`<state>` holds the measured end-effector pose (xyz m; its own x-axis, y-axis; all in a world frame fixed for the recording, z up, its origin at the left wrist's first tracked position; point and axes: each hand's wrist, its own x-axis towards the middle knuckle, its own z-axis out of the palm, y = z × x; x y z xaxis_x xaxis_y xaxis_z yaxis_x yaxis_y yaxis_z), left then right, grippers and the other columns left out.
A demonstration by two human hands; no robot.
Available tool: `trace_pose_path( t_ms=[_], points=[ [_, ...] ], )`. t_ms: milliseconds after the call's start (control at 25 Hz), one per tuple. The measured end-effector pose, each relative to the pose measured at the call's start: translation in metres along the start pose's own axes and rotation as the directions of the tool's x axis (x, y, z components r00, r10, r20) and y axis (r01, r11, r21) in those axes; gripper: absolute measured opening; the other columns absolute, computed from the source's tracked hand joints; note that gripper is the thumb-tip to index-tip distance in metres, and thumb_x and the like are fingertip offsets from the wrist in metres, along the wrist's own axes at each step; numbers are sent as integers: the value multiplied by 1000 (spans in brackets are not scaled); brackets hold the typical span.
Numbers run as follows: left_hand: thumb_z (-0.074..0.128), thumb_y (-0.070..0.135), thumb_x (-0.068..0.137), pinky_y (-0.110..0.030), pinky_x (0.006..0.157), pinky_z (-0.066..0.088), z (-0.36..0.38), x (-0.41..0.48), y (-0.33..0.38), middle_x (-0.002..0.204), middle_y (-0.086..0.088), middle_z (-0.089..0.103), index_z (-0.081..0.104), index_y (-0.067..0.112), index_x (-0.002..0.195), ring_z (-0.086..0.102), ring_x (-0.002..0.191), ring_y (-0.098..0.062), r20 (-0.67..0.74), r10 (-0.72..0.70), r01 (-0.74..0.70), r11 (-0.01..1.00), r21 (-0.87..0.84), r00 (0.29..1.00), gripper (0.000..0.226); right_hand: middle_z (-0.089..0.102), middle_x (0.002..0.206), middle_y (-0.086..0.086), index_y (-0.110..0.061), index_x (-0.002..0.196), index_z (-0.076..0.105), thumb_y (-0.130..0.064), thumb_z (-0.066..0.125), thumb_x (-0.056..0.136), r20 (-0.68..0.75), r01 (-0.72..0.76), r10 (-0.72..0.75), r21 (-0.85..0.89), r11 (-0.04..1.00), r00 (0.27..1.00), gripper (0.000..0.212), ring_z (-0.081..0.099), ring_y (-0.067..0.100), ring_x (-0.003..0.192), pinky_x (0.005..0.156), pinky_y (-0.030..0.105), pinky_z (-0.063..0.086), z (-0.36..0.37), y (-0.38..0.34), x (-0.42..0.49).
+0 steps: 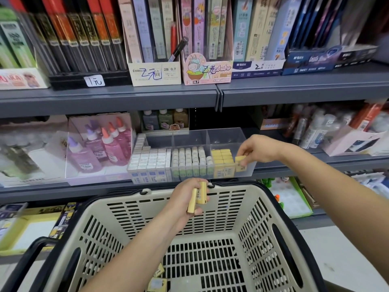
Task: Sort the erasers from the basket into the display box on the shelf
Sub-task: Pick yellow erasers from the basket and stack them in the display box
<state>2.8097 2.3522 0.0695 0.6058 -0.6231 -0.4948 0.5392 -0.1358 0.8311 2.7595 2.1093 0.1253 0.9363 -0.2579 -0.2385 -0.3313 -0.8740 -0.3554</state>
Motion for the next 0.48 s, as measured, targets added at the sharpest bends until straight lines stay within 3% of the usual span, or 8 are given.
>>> trace_pose_path(
  t_ms=[160, 320, 480],
  points=[
    [62, 21, 86, -18, 35, 29, 7, 4, 6, 73, -2, 56, 61, 13, 97, 50, 57, -9, 13, 80, -81, 987, 136, 997, 13, 72, 77, -8, -20, 106, 65, -15, 67, 84, -183, 100, -41, 326, 940, 982, 22, 66, 1, 70, 67, 12, 50, -11, -6, -16],
    [67, 28, 85, -17, 35, 30, 25, 9, 13, 88, 2, 63, 60, 26, 106, 52, 55, -6, 50, 177, -182, 977, 111, 983, 23, 74, 76, -7, -31, 102, 63, -13, 62, 88, -166, 220, -155, 521, 824, 974, 23, 69, 6, 66, 48, 13, 41, 5, -30, -28],
    [64, 23, 88, -17, 33, 30, 32, 13, 15, 81, -1, 64, 62, 20, 102, 53, 54, -8, 33, 144, -143, 989, -38, 989, 15, 74, 80, 3, -27, 108, 62, -8, 66, 84, -131, 238, -199, 569, 787, 971, 31, 68, 9, 73, 60, 19, 47, 11, -32, -35]
  ],
)
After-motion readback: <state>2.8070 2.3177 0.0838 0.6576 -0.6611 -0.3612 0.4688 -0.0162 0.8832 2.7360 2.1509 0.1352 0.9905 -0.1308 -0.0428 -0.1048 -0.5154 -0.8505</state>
